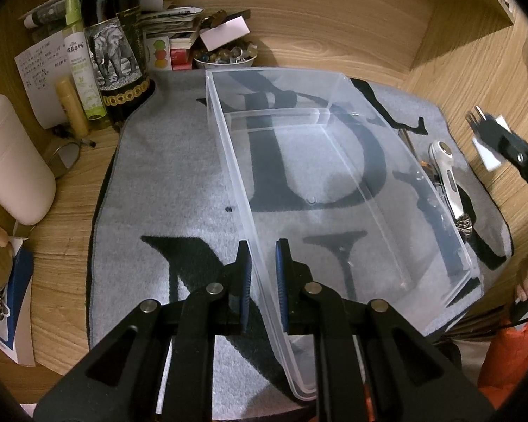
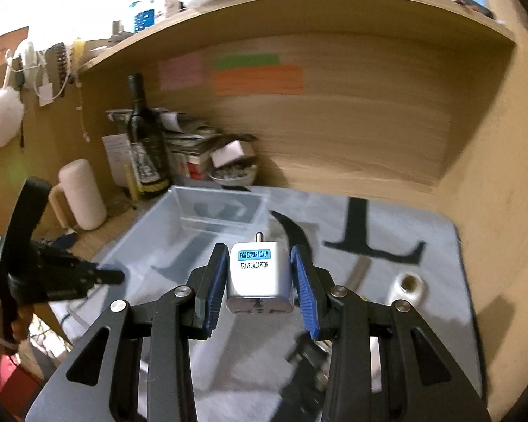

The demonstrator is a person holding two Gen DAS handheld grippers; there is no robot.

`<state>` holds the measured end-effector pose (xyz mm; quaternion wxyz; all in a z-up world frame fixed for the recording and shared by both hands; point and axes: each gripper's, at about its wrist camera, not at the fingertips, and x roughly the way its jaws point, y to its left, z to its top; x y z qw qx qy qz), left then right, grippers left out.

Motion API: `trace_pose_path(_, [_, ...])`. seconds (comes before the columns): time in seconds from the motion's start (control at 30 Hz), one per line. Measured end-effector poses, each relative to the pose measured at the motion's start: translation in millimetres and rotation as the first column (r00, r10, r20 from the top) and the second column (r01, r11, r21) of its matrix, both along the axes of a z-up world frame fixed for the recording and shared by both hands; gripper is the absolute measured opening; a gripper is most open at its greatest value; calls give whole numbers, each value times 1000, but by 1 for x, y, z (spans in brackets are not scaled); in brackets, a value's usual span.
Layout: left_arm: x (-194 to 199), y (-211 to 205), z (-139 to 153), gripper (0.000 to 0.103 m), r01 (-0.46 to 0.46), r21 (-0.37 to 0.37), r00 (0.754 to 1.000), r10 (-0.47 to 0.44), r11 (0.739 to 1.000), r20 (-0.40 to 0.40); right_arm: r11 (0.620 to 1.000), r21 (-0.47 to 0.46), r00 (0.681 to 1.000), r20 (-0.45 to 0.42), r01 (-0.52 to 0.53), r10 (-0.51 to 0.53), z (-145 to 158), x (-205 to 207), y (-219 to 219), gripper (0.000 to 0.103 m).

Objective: Organize rigid objects
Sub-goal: 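Carry the white adapter into the clear box and open the right gripper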

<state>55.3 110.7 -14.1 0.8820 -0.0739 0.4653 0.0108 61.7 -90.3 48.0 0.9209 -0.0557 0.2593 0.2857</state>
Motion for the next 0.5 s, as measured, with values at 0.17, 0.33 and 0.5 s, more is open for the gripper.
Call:
trace_pose_path(0.17, [2,0,1,13,3,4,1000,-3,1000,3,997,-5,997,-17,-77,77,5,11,27,34])
trace_pose_path(0.33, [1,2,0,13,10,0,1000,-10,1000,6,988,-43,988,-54,-145,143,0,20,57,34])
trace_pose_path(0.5, [0,5,-1,13,17,-4,1000,-17,1000,11,975,-96,977,-95,-198,189,-11,26,82,34])
